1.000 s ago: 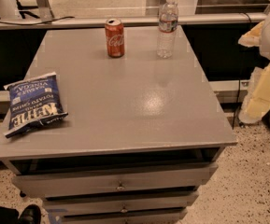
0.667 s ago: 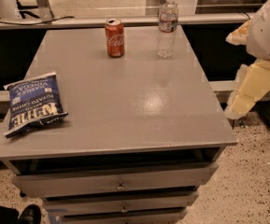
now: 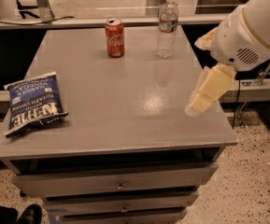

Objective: Pick blue chip bag

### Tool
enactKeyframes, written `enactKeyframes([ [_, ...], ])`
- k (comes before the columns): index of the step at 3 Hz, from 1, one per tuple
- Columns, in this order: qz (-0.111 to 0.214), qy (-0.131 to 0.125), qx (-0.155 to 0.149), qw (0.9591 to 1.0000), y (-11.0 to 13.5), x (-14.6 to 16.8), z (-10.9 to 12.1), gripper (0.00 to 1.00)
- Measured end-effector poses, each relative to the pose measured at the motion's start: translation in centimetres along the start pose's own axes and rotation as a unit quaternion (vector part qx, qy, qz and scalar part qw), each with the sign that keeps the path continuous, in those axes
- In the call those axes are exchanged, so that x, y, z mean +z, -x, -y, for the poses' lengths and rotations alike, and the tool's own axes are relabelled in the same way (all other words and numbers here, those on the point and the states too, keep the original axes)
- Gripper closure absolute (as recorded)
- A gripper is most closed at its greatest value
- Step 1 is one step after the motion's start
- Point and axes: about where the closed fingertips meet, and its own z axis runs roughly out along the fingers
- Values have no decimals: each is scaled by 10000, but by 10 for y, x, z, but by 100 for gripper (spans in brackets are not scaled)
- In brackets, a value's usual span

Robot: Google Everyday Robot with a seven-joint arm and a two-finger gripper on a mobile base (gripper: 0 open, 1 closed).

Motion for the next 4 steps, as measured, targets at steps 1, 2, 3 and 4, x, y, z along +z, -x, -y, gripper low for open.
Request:
enactKeyframes([
  [1,663,167,334,9971,25,24,-4,0],
  [2,1361,386,536,9885,66,44,-16,0],
  [3,2119,571,624,9736,123,55,-34,0],
  [4,2111,570,620,9738,122,55,-34,0],
])
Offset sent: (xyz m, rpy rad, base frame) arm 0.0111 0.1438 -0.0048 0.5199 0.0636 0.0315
